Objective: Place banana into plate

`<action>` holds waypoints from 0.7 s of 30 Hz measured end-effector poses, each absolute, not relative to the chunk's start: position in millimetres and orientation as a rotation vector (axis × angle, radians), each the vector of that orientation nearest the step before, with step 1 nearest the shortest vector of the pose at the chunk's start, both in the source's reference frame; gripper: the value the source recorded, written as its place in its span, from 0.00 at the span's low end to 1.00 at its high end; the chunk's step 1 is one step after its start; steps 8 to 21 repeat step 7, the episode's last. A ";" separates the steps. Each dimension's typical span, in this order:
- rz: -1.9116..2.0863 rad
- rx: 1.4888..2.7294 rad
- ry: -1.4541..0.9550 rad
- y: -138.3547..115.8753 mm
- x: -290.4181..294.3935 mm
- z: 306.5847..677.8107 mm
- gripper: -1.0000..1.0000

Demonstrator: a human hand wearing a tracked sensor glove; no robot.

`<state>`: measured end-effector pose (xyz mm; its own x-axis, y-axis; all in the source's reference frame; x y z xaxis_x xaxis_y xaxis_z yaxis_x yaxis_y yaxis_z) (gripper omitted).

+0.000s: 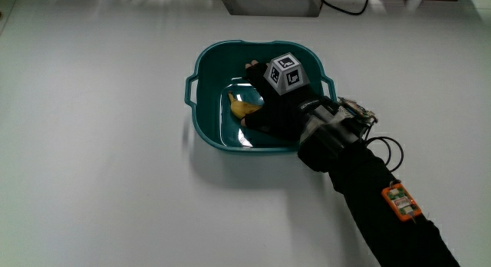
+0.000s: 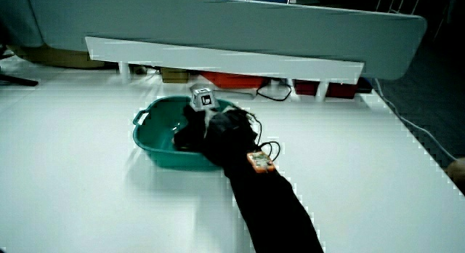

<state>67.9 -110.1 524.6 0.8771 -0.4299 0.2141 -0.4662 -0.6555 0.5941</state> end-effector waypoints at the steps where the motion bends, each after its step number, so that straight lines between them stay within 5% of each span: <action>1: 0.069 2.364 -0.649 -111.3 72.6 526.5 0.00; 6: 0.111 2.438 -0.627 -111.0 95.9 499.5 0.00; 21: 0.131 2.423 -0.619 -111.7 102.2 505.0 0.00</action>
